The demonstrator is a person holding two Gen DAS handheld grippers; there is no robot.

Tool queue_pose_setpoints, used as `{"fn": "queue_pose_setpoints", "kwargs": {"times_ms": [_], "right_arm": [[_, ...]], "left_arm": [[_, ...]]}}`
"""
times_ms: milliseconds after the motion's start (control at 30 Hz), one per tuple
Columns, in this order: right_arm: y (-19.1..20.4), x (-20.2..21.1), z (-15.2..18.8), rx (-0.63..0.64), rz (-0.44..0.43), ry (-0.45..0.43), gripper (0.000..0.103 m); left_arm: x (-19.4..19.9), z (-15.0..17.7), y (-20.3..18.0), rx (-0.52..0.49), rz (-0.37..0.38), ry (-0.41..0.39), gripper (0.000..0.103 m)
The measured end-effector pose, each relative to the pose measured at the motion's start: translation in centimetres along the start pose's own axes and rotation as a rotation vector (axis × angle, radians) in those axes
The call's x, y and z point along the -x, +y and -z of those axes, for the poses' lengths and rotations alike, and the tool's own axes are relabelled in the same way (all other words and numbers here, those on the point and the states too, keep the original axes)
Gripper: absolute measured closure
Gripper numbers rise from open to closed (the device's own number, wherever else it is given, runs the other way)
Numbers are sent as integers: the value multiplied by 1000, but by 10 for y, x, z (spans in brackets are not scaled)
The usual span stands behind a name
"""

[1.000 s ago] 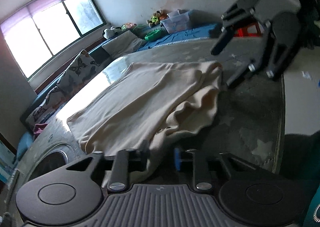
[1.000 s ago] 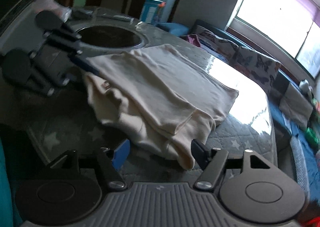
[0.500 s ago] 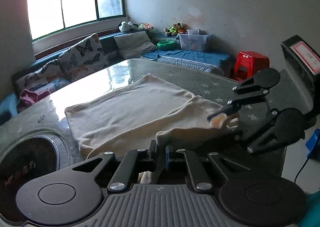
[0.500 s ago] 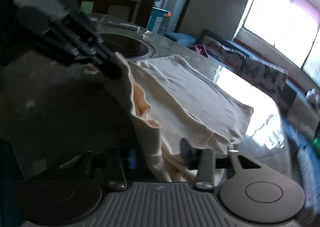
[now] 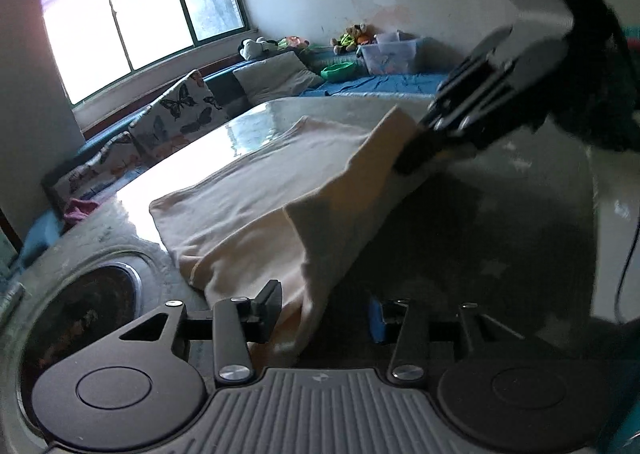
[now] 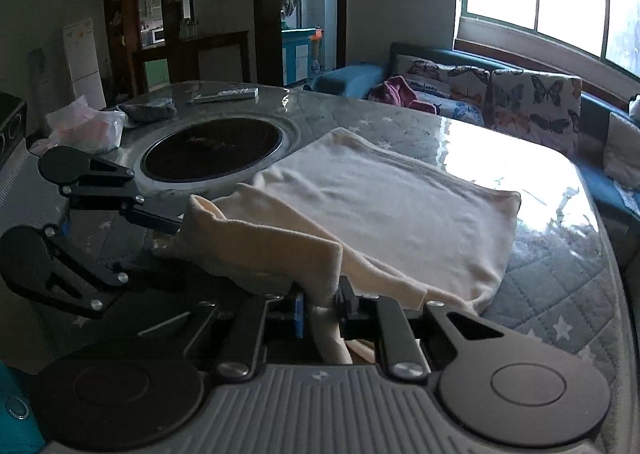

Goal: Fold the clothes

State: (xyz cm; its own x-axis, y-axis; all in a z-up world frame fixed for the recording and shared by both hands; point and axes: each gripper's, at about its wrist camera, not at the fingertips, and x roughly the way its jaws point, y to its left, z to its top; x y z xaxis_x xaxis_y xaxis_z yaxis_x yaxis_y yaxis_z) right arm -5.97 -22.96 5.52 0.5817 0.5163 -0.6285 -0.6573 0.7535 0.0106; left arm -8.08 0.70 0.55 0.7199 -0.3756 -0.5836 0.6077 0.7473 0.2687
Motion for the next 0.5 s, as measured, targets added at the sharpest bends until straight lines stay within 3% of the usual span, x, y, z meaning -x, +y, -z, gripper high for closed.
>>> {"fn": "queue_pose_setpoints", "kwargs": {"times_ms": [67, 233, 333, 500], "right_arm": [[2, 1, 1, 4, 5, 0, 90], [9, 3, 7, 9, 26, -16, 92], [13, 8, 8, 20, 25, -32, 93], [20, 26, 10, 34, 15, -60, 93]], "left_arm": [[-4, 2, 1, -30, -13, 10, 59], [-6, 8, 12, -39, -5, 32, 91], [2, 7, 18, -9, 12, 13, 97], [29, 2, 20, 19, 39, -26, 97]]}}
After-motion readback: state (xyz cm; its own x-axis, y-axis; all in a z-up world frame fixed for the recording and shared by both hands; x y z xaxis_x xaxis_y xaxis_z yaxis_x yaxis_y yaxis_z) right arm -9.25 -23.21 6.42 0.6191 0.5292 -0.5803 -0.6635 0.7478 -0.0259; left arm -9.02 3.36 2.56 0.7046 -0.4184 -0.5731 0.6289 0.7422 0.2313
